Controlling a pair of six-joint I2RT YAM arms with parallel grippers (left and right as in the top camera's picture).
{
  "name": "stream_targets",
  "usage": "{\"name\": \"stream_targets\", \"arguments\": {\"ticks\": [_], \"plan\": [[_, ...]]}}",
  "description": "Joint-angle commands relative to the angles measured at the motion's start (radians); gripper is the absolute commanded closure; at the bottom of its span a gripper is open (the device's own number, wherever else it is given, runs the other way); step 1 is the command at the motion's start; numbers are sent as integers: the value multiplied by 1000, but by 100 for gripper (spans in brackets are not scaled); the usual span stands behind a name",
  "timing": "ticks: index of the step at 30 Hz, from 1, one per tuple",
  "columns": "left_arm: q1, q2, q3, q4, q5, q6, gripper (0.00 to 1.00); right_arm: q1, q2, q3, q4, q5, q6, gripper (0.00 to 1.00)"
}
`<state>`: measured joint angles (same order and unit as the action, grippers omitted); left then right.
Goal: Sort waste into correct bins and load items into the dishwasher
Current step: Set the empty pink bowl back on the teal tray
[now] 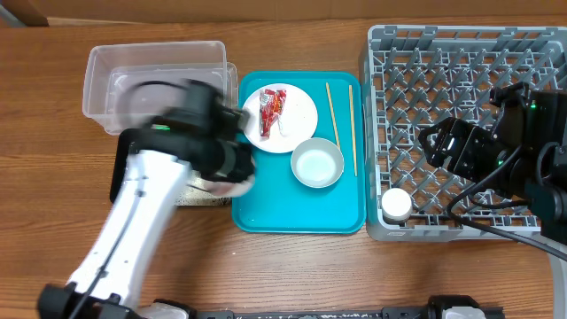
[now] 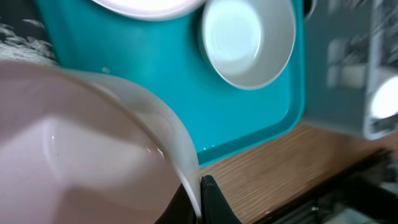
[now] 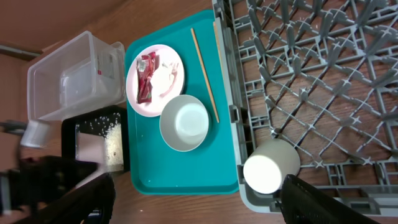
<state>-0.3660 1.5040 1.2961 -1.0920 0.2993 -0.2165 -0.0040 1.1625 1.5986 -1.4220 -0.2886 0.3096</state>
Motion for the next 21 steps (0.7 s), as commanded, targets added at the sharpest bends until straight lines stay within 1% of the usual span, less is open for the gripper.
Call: {"name": "stream_targets", "arguments": {"ticks": [1,3,7,10,13,16,18,20,21], "plan": [[-172,74,-7,20,-292,-164,96,4,-6,10,4,-4,-10,13],[-245,119,-7,40,-328,-193,96,4,-6,10,2,-4,-10,13],[-319,187,-7,68,-364,-212,96,4,-6,10,2,-4,-10,13],[-335,227,-7,72,-419,-238,96,4,-6,10,2,-4,-10,12],[-335,261,-7,80,-410,-242,96,4,-6,10,2,-4,-10,12],[-335,283,-7,80,-403,-250,85,4,-6,10,0,-4,-10,12],[-335,284,-6,84,-376,-256,73,4,-6,10,-2,-4,-10,12],[-334,279,11,69,-355,-254,64,4,-6,10,-1,-4,-10,11],[-334,274,31,48,-354,-255,56,4,-6,10,-1,-4,-10,11]]}}
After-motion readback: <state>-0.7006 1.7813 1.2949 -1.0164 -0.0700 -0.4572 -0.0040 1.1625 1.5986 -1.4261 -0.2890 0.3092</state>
